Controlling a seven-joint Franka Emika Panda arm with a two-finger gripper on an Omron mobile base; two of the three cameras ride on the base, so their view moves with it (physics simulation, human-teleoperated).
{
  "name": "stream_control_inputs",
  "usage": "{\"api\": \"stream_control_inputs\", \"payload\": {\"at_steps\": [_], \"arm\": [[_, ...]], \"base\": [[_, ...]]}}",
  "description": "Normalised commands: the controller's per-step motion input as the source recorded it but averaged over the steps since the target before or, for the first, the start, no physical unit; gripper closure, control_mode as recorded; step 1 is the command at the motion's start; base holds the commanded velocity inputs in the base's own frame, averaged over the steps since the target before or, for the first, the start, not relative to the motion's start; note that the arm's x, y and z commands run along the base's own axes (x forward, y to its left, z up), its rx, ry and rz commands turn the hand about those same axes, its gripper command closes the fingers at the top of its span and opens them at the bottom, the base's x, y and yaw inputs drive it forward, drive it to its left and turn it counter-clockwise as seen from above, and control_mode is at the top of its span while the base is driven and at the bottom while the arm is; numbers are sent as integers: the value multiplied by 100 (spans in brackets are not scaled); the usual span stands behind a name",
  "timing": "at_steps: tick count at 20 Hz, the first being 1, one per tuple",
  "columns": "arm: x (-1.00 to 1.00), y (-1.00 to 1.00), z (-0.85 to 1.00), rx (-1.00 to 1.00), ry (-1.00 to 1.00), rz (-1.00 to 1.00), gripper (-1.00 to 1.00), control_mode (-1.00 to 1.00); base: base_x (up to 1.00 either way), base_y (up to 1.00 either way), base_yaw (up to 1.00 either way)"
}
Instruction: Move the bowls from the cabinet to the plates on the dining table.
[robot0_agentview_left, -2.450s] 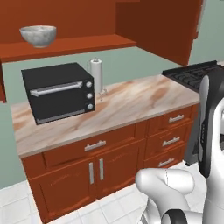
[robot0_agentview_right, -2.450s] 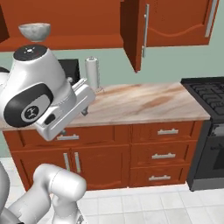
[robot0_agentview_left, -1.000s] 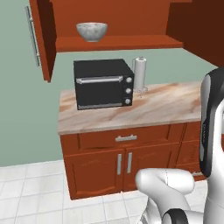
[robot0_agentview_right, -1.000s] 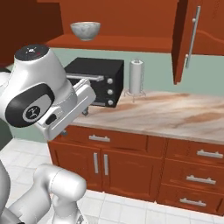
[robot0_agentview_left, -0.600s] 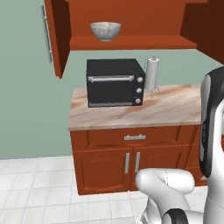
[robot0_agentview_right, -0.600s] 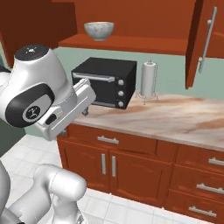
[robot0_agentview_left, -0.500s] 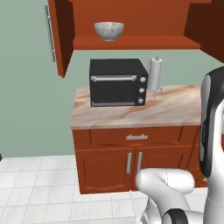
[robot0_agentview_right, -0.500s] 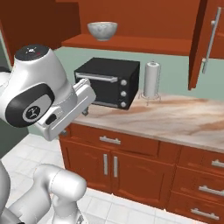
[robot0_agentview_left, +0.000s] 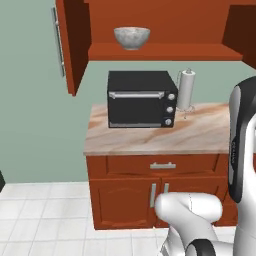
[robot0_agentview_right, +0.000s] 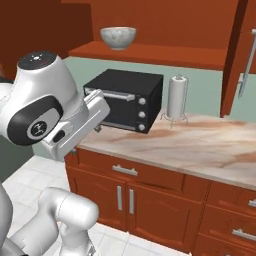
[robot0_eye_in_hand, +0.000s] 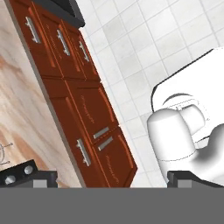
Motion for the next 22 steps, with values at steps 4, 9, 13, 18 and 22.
{"api": "stream_control_inputs", "payload": {"at_steps": [4,9,13,18,22], "arm": [[0,0,0,0,0,0,-100,100],[0,0,0,0,0,0,-100,100],[0,0,0,0,0,0,-100,100],[0,0,0,0,0,0,-100,100],[0,0,0,0,0,0,-100,100]], "base": [[54,-5,3],[37,-25,-1],[0,-51,-1],[1,-40,1],[40,-14,10]]}}
